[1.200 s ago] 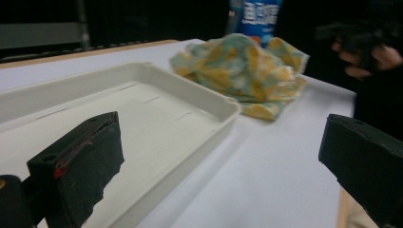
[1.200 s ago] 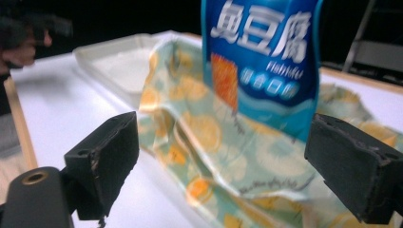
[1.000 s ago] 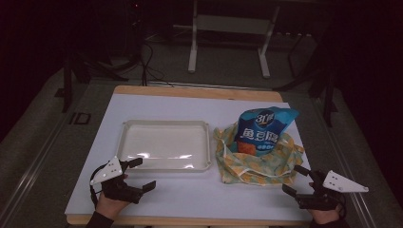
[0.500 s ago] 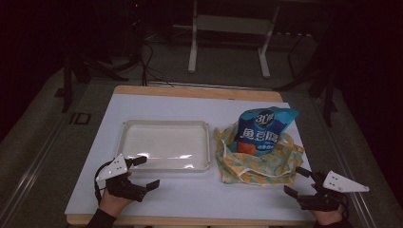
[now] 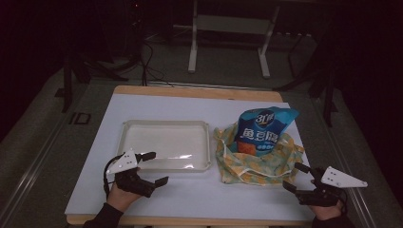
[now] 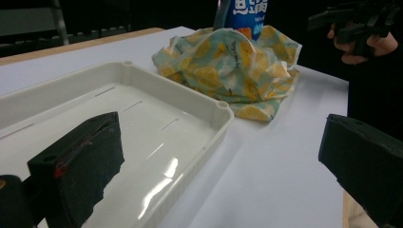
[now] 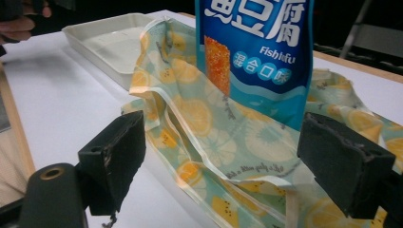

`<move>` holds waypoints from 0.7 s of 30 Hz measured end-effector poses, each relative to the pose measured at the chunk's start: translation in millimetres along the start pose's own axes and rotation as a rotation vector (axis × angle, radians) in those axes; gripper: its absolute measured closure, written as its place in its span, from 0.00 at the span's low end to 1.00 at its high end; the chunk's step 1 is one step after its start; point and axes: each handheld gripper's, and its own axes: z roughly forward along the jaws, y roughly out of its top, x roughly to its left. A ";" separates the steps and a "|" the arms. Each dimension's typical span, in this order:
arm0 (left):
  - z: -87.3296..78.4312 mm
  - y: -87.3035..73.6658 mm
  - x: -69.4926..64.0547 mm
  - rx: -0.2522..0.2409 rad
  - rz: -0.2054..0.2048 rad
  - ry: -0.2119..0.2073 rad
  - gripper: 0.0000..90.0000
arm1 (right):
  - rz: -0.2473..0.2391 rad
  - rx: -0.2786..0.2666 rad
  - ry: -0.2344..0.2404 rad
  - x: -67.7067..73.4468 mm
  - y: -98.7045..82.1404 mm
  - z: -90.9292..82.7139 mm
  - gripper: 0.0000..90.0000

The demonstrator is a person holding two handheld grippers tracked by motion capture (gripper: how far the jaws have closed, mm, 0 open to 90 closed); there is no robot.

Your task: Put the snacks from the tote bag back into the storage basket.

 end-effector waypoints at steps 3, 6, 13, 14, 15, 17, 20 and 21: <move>7.3 5.3 0.0 0.004 -0.002 -0.024 0.02 | -0.010 0.009 -0.003 -1.6 3.4 2.6 0.18; 13.3 10.2 -0.7 -0.004 -0.006 -0.042 0.02 | -0.014 0.008 -0.008 -3.4 6.6 5.1 0.18; 32.6 17.8 -2.3 0.020 0.009 -0.071 0.02 | -0.023 -0.004 -0.010 -8.9 16.6 10.4 0.18; 35.7 18.5 -2.4 0.021 0.010 -0.079 0.02 | -0.028 -0.004 -0.013 -9.6 17.7 11.4 0.18; 38.7 19.2 -3.0 0.018 0.008 -0.083 0.02 | -0.033 -0.004 -0.016 -10.1 18.5 12.2 0.18; 42.2 20.5 -3.6 0.019 0.014 -0.082 0.02 | -0.032 -0.003 -0.014 -10.6 19.1 13.1 0.18; 50.7 24.8 -4.5 0.020 0.019 -0.088 0.02 | -0.034 -0.001 -0.021 -13.3 21.6 16.4 0.19; 54.1 26.8 -4.2 0.015 0.013 -0.096 0.02 | -0.038 -0.002 -0.024 -14.6 22.9 16.9 0.19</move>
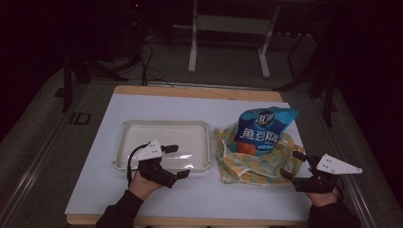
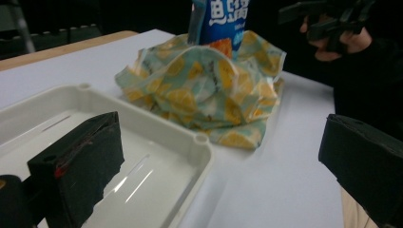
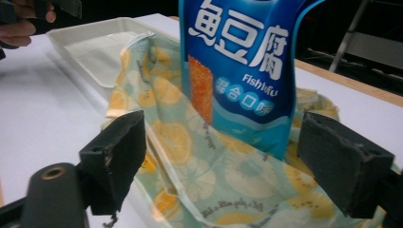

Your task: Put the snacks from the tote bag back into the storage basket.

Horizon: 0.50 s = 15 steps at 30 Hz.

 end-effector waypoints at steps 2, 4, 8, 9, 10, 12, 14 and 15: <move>7.0 4.5 1.8 -0.008 -0.002 -0.004 0.02 | -0.003 -0.003 -0.005 -2.4 2.4 0.0 0.19; 9.5 6.1 2.2 -0.007 0.001 0.000 0.02 | 0.001 -0.005 -0.004 -4.5 4.8 0.4 0.19; 20.3 11.4 5.0 -0.002 0.003 -0.015 0.02 | -0.008 -0.008 -0.010 -8.0 9.0 0.5 0.20; 23.4 12.8 5.6 0.002 0.002 -0.019 0.02 | -0.009 -0.008 -0.007 -9.8 11.2 1.2 0.20; 29.1 15.4 6.5 0.011 0.004 -0.027 0.02 | -0.012 -0.005 -0.013 -10.7 12.5 1.8 0.20; 32.1 17.0 7.1 0.018 0.003 -0.030 0.02 | -0.008 -0.005 -0.010 -11.7 13.6 2.6 0.20; 38.5 20.7 7.6 0.021 0.009 -0.039 0.02 | -0.007 -0.003 -0.010 -14.5 17.0 4.7 0.20; 43.4 24.1 7.4 0.024 0.018 -0.035 0.02 | -0.007 -0.005 -0.011 -15.2 17.6 5.2 0.20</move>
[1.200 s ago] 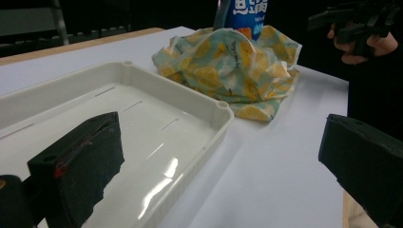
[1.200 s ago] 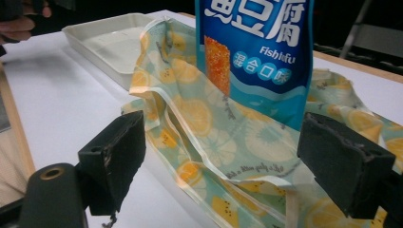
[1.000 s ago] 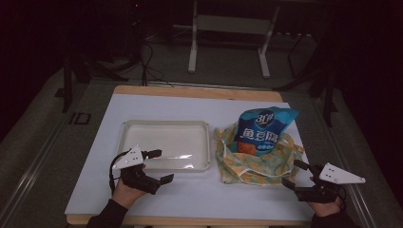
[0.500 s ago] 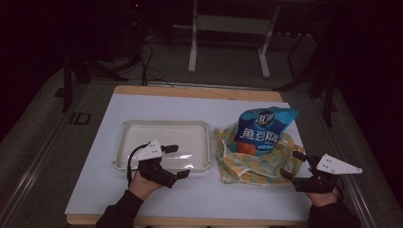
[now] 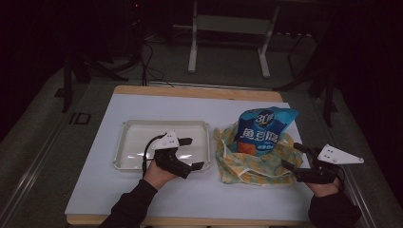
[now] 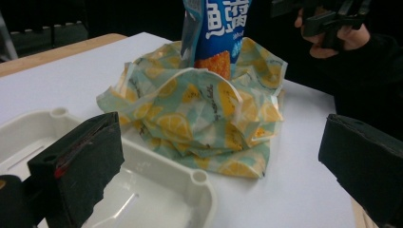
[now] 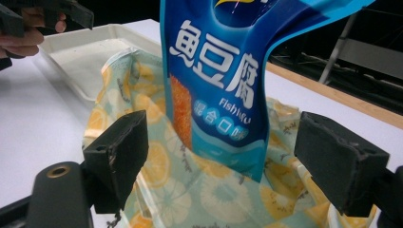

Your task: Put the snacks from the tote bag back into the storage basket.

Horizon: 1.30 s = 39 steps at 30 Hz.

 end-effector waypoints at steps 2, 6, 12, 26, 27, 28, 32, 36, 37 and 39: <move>2.8 2.0 -0.1 -0.002 0.003 -0.002 0.02 | 0.001 -0.003 0.004 -1.7 1.7 1.5 0.20; 14.0 10.1 0.5 -0.001 0.023 0.004 0.03 | -0.003 0.005 0.001 -3.7 5.0 5.7 0.20; 35.4 25.2 0.4 0.002 0.036 -0.013 0.03 | 0.002 0.012 0.003 -6.9 8.6 12.7 0.20; 80.2 45.4 7.4 0.027 0.042 0.029 0.06 | 0.061 0.016 -0.021 -23.0 13.0 27.7 0.23; 80.2 45.4 7.4 0.027 0.042 0.029 0.06 | 0.061 0.016 -0.021 -23.0 13.0 27.7 0.23; 83.6 47.1 8.1 0.021 0.039 0.025 0.06 | 0.065 0.019 -0.015 -23.9 13.8 29.1 0.23; 96.1 54.4 10.2 0.022 0.036 0.019 0.07 | 0.072 0.011 -0.018 -26.8 19.9 35.8 0.28; 102.5 57.9 11.9 0.022 0.020 0.014 0.11 | 0.070 0.016 -0.015 -27.0 23.2 41.2 0.30; 106.6 59.4 13.5 0.019 0.011 0.018 0.13 | 0.068 0.016 -0.012 -27.0 24.4 44.2 0.32; 108.5 60.0 14.0 0.017 0.006 0.017 0.14 | 0.068 0.017 -0.012 -27.0 25.1 45.7 0.32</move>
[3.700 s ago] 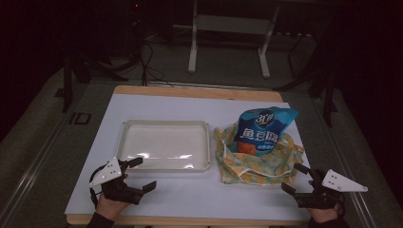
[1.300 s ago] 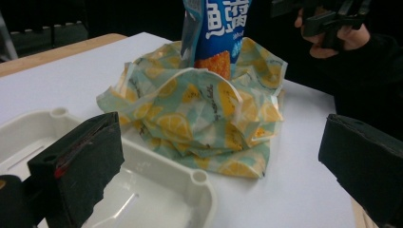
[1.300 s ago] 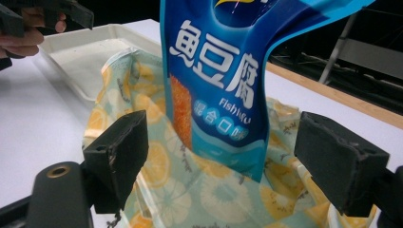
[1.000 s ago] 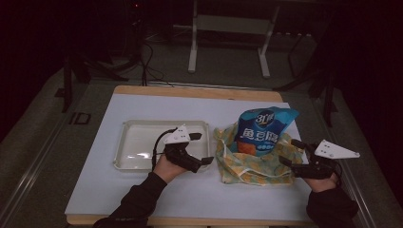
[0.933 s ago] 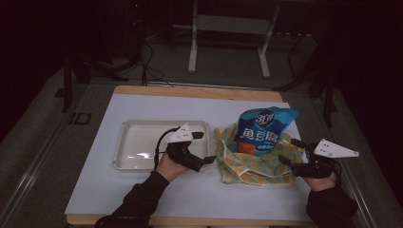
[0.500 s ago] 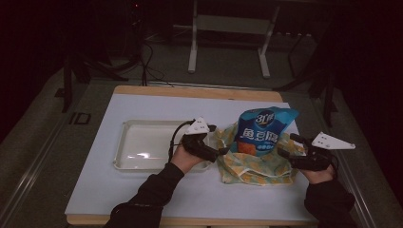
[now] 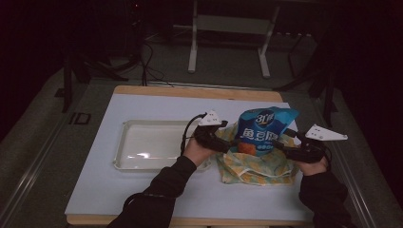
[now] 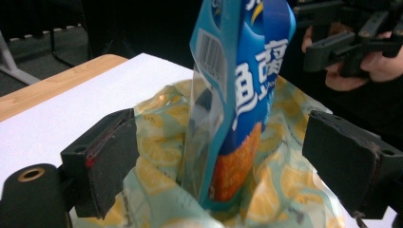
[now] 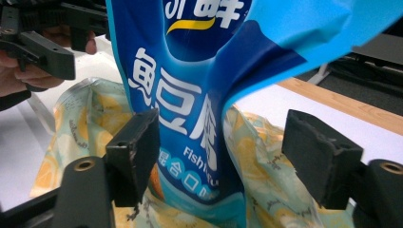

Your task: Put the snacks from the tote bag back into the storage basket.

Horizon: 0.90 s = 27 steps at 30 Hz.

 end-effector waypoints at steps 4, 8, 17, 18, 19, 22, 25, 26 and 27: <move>11.7 4.3 -2.4 0.008 0.015 0.006 0.25 | 0.003 0.002 -0.002 1.3 3.0 6.8 0.39; 18.4 6.8 -4.2 0.020 0.016 0.015 0.38 | 0.005 0.010 -0.010 1.6 3.5 10.0 0.45; 30.0 13.3 -10.3 0.013 0.029 0.018 0.62 | 0.014 0.016 0.007 -0.1 0.0 15.1 0.58; 30.0 13.3 -10.3 0.013 0.029 0.018 0.68 | 0.014 0.016 0.007 -0.1 0.0 15.1 0.58; 32.0 13.1 -11.7 0.016 0.029 0.022 0.69 | 0.006 0.020 0.005 -0.1 -0.5 16.4 0.62; 34.4 12.7 -12.5 0.029 0.034 0.023 0.77 | 0.008 0.018 0.003 -0.9 -1.7 17.9 0.70; 36.2 12.2 -13.4 0.031 0.028 0.037 0.79 | 0.008 0.019 0.021 -1.2 -3.2 19.5 0.78; 36.2 12.3 -13.9 0.031 0.028 0.040 0.81 | -0.002 0.023 0.022 -0.2 -3.7 20.3 0.80; 36.3 12.4 -14.5 0.032 0.026 0.040 0.82 | -0.020 0.024 0.012 1.2 -4.2 20.8 0.84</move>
